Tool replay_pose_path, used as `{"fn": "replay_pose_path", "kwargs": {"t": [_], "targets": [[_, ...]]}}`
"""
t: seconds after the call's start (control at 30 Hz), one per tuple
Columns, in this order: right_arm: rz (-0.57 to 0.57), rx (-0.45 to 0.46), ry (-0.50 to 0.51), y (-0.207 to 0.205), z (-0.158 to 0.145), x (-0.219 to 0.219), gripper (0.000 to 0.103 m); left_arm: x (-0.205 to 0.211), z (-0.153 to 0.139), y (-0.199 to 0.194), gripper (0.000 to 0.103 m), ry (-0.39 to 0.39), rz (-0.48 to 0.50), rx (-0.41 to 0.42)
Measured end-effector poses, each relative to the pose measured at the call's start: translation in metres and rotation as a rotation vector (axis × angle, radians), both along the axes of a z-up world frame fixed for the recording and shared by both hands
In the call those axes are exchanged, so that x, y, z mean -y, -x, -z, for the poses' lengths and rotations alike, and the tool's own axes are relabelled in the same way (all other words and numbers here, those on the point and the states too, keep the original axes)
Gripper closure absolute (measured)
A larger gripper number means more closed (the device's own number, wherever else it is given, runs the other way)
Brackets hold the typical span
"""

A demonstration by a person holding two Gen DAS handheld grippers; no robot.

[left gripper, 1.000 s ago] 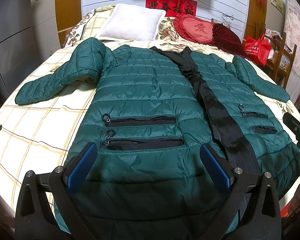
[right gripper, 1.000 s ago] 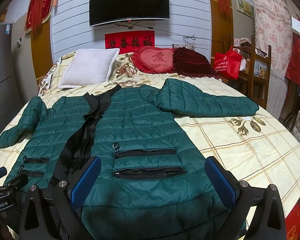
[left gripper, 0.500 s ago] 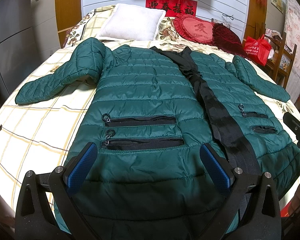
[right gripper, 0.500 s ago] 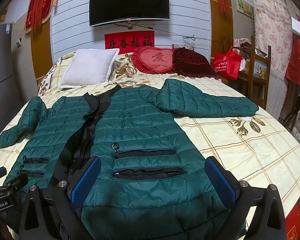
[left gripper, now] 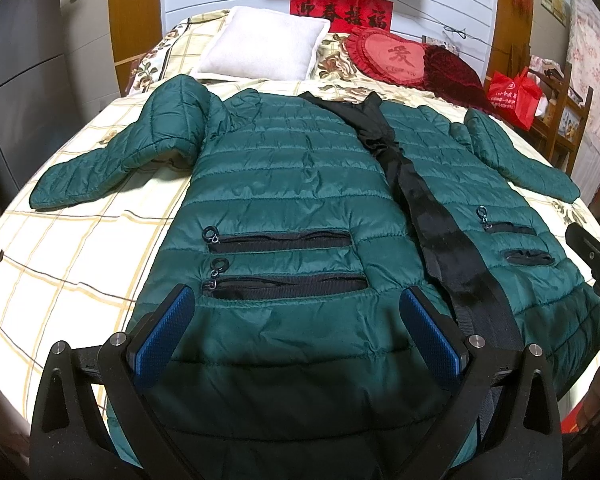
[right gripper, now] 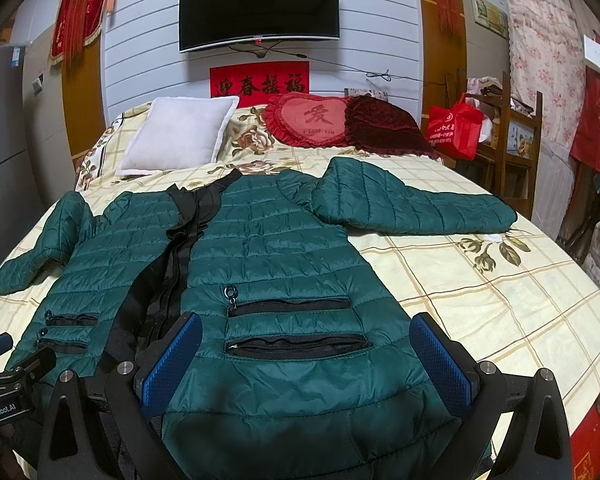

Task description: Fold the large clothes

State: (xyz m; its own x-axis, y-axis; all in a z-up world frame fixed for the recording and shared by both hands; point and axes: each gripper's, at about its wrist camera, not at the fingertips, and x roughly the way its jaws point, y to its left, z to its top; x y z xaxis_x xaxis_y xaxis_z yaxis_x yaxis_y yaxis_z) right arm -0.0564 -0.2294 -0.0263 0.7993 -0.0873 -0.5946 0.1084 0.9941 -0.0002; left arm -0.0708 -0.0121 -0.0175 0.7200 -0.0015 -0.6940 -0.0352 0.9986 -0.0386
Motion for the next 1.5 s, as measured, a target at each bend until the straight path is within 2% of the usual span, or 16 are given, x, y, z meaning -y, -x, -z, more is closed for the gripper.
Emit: {"fn": "replay_pose_path", "kwargs": {"t": [1.5], "targets": [[0.003,0.001,0.000,0.0010,-0.0001,0.0047,0.000,-0.0004,0.0022,0.0001,0.000,-0.004,-0.001,-0.001]]}}
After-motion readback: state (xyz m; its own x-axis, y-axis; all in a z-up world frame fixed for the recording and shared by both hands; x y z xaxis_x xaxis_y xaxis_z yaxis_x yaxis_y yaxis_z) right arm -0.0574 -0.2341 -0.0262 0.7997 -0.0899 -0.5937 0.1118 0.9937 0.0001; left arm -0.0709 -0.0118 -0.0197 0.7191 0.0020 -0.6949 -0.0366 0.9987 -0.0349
